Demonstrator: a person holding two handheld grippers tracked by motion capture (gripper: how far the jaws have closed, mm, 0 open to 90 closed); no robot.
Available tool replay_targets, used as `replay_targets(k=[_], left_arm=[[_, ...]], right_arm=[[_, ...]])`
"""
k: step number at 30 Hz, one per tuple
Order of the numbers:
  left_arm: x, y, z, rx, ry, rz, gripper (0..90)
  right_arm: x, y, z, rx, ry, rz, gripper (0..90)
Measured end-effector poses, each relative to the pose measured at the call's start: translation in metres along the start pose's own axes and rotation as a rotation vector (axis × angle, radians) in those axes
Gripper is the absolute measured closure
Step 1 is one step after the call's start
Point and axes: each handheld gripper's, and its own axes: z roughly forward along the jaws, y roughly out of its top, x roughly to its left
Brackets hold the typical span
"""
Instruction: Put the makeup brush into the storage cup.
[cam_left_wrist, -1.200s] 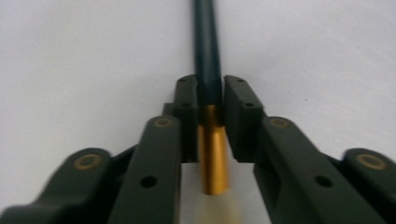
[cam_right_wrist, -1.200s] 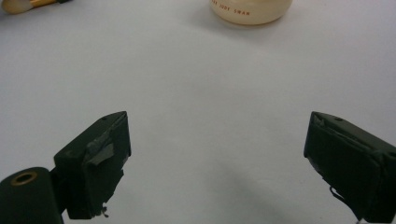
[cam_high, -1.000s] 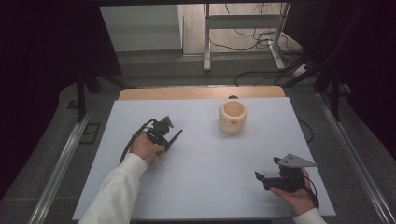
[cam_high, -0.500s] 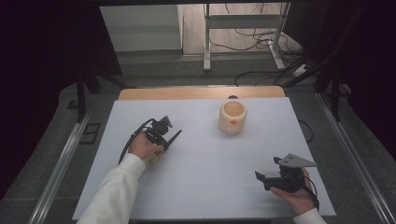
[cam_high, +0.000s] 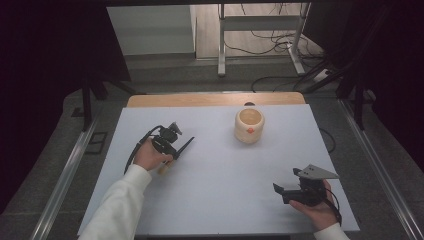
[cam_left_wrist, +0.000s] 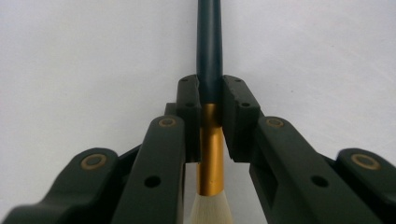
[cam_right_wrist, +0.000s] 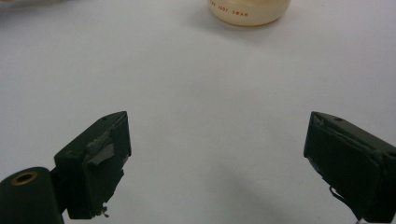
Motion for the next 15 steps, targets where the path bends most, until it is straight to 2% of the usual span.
replay_targets(k=[15], left_arm=[[-0.002, -0.01, -0.019, -0.048, -0.027, 0.031, 78.7]], right_arm=[[0.001, 0.0, 0.001, 0.002, 0.002, 0.001, 7.6]])
